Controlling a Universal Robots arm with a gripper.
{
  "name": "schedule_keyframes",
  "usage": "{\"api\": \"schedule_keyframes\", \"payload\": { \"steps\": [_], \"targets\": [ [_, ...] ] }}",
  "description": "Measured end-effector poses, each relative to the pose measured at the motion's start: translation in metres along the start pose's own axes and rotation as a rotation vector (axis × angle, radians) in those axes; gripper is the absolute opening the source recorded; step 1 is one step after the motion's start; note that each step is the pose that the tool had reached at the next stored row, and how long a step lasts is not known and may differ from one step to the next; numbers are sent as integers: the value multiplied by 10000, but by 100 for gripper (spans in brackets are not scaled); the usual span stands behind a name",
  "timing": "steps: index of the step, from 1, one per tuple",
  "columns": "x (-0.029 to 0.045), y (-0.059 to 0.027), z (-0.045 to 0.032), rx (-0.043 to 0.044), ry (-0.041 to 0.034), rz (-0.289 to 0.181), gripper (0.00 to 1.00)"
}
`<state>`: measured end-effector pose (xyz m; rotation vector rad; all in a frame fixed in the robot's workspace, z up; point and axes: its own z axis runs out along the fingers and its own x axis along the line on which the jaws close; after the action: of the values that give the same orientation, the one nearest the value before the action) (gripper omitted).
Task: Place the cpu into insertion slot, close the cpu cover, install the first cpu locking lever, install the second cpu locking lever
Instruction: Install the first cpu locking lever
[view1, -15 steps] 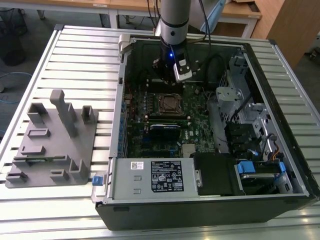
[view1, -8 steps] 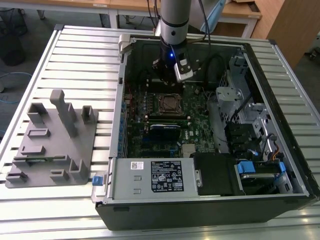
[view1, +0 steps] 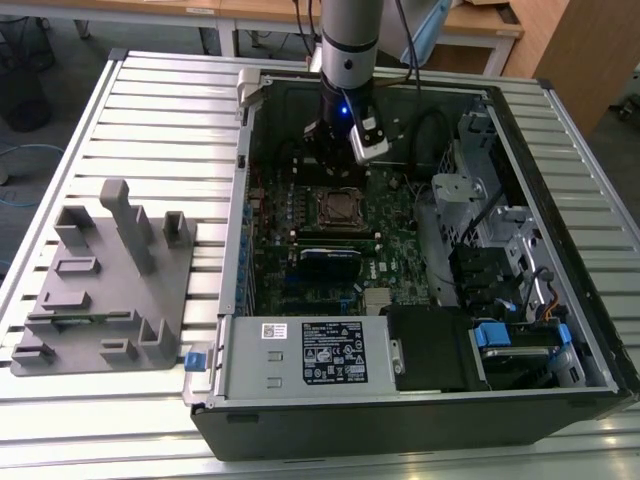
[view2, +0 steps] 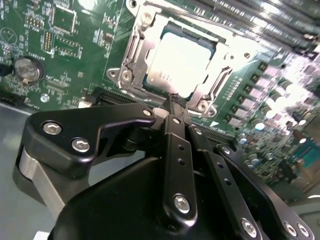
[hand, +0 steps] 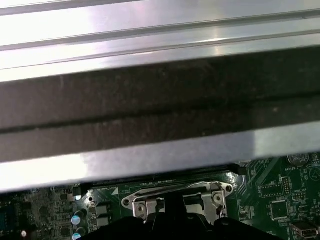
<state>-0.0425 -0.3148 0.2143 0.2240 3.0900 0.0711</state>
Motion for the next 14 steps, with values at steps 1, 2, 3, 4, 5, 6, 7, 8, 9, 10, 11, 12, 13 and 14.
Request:
{"api": "schedule_keyframes", "payload": {
  "steps": [1, 2, 3, 4, 5, 6, 7, 8, 9, 10, 11, 12, 13, 14],
  "targets": [
    [-2, -13, 0, 11, 1, -15, 11],
    [-4, -26, 0, 12, 2, -33, 11],
    [-6, -40, 0, 12, 3, -53, 11],
    [-8, -52, 0, 10, 3, -75, 11],
    [-9, -62, 0, 8, 4, -102, 11],
    [-11, -70, 0, 7, 6, -144, 11],
    [-11, -75, 0, 5, 8, -193, 11],
    [-12, -79, 0, 2, 11, -251, 11],
    [-12, -81, 1, -1, 14, -317, 11],
    [-13, -83, 1, -3, 17, -383, 11],
    [-13, -86, 1, -5, 20, -443, 11],
    [-13, -88, 1, -7, 22, -487, 11],
    [-13, -88, 1, -7, 23, -500, 11],
    [-13, -88, 1, -7, 23, -500, 11]
  ]
}}
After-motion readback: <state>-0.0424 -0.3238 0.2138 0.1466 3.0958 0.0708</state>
